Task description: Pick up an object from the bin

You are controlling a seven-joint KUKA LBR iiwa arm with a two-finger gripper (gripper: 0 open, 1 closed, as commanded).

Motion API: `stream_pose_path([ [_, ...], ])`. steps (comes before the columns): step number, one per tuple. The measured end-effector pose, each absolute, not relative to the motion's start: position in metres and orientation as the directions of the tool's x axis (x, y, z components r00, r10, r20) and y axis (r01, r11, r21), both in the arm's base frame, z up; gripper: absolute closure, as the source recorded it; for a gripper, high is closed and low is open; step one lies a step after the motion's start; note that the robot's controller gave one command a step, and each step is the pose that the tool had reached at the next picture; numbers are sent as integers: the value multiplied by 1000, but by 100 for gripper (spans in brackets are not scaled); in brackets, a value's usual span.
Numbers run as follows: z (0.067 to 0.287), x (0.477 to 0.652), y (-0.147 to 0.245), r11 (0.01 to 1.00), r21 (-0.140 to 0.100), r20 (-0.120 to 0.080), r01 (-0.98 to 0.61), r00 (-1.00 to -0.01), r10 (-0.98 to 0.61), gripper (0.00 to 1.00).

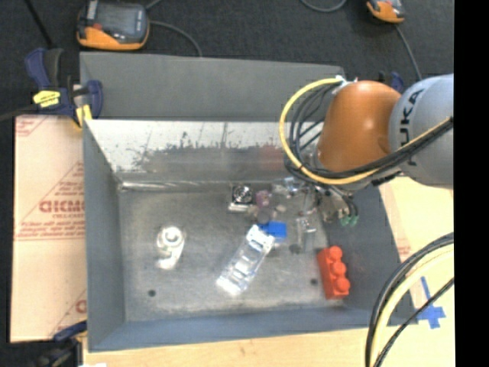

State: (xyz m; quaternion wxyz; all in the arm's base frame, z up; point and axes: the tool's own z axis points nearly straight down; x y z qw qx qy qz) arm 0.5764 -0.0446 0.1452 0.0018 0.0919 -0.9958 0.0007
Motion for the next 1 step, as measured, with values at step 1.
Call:
stream_pose_path([
  [1, 69, 620, -27, 996, 0, -6, -88, -996, -88, 0],
])
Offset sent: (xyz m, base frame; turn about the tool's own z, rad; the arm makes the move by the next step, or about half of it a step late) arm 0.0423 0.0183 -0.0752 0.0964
